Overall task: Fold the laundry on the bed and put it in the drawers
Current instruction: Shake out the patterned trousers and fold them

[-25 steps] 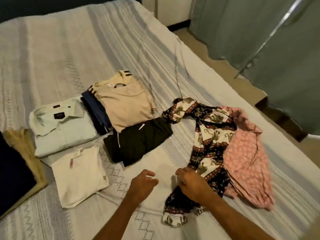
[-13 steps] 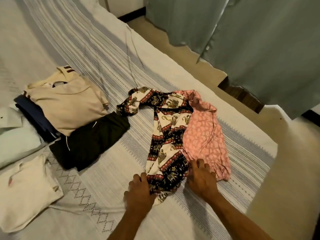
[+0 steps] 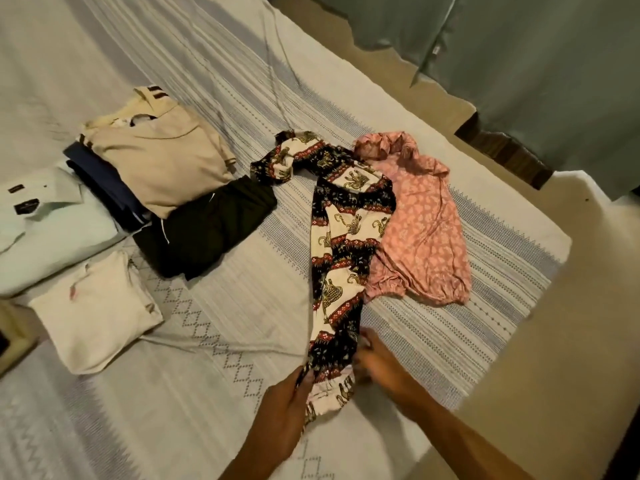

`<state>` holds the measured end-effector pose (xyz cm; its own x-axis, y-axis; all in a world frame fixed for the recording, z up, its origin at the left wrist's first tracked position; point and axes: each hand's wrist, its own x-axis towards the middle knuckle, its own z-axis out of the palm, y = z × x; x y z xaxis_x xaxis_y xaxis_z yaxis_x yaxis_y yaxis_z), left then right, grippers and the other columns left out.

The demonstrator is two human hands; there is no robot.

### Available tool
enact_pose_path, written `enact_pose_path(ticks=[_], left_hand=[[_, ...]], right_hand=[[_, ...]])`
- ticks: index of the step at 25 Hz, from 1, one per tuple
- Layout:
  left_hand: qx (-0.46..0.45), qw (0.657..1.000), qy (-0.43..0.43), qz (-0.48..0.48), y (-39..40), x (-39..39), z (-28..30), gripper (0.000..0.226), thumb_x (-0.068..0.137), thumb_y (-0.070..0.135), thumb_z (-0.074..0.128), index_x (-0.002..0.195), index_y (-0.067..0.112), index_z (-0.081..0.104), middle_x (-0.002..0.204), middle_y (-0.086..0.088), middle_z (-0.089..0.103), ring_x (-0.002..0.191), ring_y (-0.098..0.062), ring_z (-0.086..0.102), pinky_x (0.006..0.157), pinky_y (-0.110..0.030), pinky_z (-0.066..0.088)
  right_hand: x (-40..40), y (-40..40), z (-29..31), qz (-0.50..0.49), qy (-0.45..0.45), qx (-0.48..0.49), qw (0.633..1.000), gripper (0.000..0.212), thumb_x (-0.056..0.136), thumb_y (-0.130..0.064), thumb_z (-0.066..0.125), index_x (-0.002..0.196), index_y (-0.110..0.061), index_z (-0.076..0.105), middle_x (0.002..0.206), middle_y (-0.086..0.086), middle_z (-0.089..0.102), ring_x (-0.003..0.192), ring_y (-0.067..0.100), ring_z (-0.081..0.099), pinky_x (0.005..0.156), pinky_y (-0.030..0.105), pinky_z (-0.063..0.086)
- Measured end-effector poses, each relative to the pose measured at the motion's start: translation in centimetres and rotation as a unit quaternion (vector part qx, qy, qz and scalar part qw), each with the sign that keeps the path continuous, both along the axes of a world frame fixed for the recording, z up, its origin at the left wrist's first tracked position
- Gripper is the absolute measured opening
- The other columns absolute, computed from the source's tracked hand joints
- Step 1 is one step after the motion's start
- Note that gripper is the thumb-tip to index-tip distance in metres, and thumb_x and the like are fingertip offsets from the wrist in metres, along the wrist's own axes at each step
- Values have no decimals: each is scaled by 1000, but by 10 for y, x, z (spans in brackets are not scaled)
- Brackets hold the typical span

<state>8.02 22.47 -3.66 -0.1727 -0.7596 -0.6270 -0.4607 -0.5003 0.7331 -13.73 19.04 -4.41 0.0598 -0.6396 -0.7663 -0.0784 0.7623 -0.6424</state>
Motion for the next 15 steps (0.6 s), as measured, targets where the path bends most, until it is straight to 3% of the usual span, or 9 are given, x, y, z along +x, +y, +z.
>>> enact_pose_path(ticks=[2,4,6,9,10,13,15], left_hand=[[65,996,-39,54,37,26,4,26,105,51,46,115,42,69,99,5,77,89,-2,68,78,-21,53],[136,979,-33,150,68,49,12,20,106,43,52,106,36,71,97,5,76,80,-4,68,61,-14,50],[160,961,0,225,91,70,20,23,104,38,59,95,23,73,78,-2,73,60,-12,61,49,-21,43],[97,955,48,276,121,101,46,17,94,41,72,107,32,67,78,-4,72,57,-14,50,50,-25,37],[58,960,68,267,131,109,59,19,93,39,74,109,34,66,78,-1,70,57,-14,47,50,-26,36],[-38,979,101,175,158,125,123,18,88,38,76,99,26,71,81,3,70,61,-19,48,54,-26,43],[-92,988,73,104,165,133,166,28,76,41,88,94,27,73,94,8,76,72,-15,63,68,-27,53]], right_hand=[[42,36,11,-108,-218,179,953,46,95,-44,56,123,-10,67,103,11,75,92,31,73,84,52,59],[78,73,10,-117,-267,222,931,42,100,-35,57,130,-7,67,123,20,73,116,42,68,101,60,54],[106,104,12,-134,-198,196,951,33,102,-18,58,131,-3,65,117,19,75,112,38,72,102,57,54],[129,141,22,-192,-44,93,976,40,93,-14,75,128,-13,55,112,6,76,99,28,75,86,48,63],[134,150,36,-219,-5,49,975,50,89,-16,80,127,-20,47,115,4,73,100,25,74,83,46,63],[144,173,108,-228,82,-92,966,82,84,-19,87,139,-42,30,135,7,63,111,25,69,95,47,60],[143,179,172,-205,116,-184,954,88,86,-18,85,150,-47,31,129,-6,56,103,17,66,87,32,60]])
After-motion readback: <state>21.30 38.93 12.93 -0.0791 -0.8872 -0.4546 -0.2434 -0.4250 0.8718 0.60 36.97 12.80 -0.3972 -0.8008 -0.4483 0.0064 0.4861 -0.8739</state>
